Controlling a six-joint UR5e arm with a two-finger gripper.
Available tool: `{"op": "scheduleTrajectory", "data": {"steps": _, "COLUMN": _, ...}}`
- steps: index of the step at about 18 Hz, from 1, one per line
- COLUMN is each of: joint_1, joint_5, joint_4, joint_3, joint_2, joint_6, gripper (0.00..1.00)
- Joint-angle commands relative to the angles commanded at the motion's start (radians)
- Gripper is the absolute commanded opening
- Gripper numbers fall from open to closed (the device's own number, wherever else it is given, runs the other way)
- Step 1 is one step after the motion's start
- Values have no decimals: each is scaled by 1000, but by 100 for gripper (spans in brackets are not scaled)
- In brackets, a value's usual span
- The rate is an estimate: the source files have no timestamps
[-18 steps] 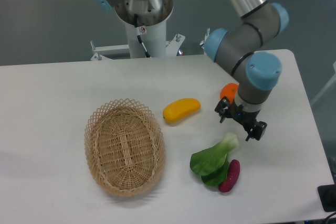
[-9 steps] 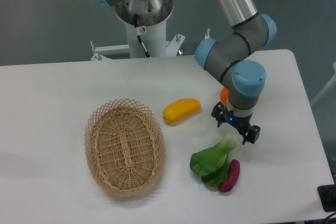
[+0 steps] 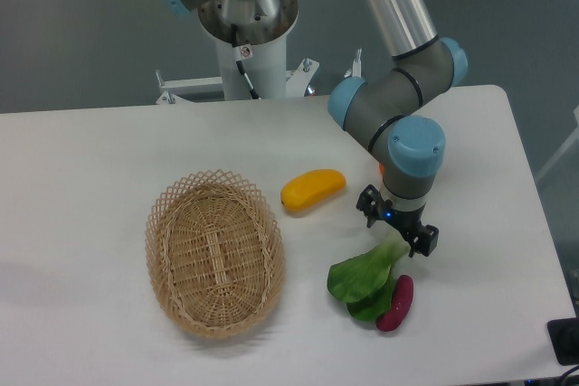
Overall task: Pick up the green vegetable from the table
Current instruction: 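Lower the open gripper onto the bok choy stem, then close the gripper on the bok choy stem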
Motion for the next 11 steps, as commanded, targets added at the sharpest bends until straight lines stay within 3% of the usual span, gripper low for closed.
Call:
{"op": "scheduleTrajectory", "data": {"steps": 2, "joint_1": 0, "joint_5": 0, "joint_4": 2, "joint_3": 0, "joint_2": 0, "joint_6": 2, "gripper": 78}}
{"op": "scheduleTrajectory", "data": {"steps": 4, "joint_1": 0, "joint_5": 0, "joint_4": 2, "joint_3": 0, "joint_2": 2, "joint_6": 2, "gripper": 70}}
{"op": "scheduleTrajectory", "data": {"steps": 11, "joint_1": 0, "joint_5": 0, "joint_4": 2, "joint_3": 2, "joint_2": 9, "joint_6": 6, "gripper": 59}}
